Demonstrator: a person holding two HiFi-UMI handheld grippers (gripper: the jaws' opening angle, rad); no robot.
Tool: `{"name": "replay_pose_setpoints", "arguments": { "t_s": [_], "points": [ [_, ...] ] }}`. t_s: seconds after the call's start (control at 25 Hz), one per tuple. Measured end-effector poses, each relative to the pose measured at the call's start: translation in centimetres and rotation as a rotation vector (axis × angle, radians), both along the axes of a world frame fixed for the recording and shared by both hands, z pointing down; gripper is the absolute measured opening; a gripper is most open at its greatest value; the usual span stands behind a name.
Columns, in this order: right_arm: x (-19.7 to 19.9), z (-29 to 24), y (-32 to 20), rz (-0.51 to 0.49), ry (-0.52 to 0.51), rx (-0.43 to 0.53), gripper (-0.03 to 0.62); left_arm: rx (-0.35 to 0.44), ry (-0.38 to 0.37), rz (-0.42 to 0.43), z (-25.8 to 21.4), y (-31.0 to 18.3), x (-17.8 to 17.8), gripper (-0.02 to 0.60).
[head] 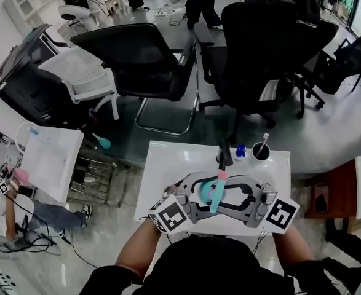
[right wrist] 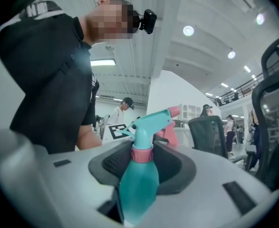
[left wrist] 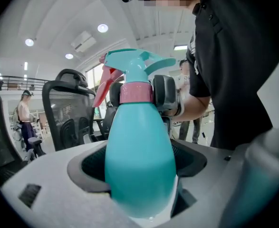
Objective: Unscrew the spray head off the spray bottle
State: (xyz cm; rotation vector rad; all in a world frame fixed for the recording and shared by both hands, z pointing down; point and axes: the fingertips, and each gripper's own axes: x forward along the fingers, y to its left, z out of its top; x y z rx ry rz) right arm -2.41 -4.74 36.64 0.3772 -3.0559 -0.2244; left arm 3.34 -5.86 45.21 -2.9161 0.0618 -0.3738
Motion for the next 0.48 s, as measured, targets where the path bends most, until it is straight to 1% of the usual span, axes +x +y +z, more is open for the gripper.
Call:
{"name": "replay_pose_setpoints", "arguments": {
  "t_s": [0.08, 0.16, 0.24, 0.32, 0.4, 0.48],
  "points": [
    [0.1, 0.1, -1.0, 0.081, -0.015, 0.013, 0.170, -0.028, 0.017, -0.112, 0.0, -1.7, -0.2, 0.396],
    [0.4, 0.1, -1.9, 0.169, -0.022, 0.017, 0.259, -0.023, 0.021, -0.233, -0.3, -3.5, -0.6, 0.394],
    [0.9, 0.0, -2.9, 0.263, -0.045, 0.012, 0.265, 0.001, 0.000, -0.338, 0.1, -4.8, -1.2, 0.396],
    [1.3, -0.3, -3.5, 0.330, -0.079, 0.005, 0.262, 0.009, -0.011, -0.424, 0.6, -5.6, -1.8, 0.394],
    [1.3, -0.2, -3.8, 0.378, -0.094, -0.011, 0.249, -0.005, 0.001, -0.497, 0.6, -6.3, -2.1, 0.394],
    [1.2, 0.2, -4.0, 0.422, -0.110, -0.041, 0.249, -0.021, 0.010, -0.550, 0.8, -6.5, -2.0, 0.396]
  ]
}}
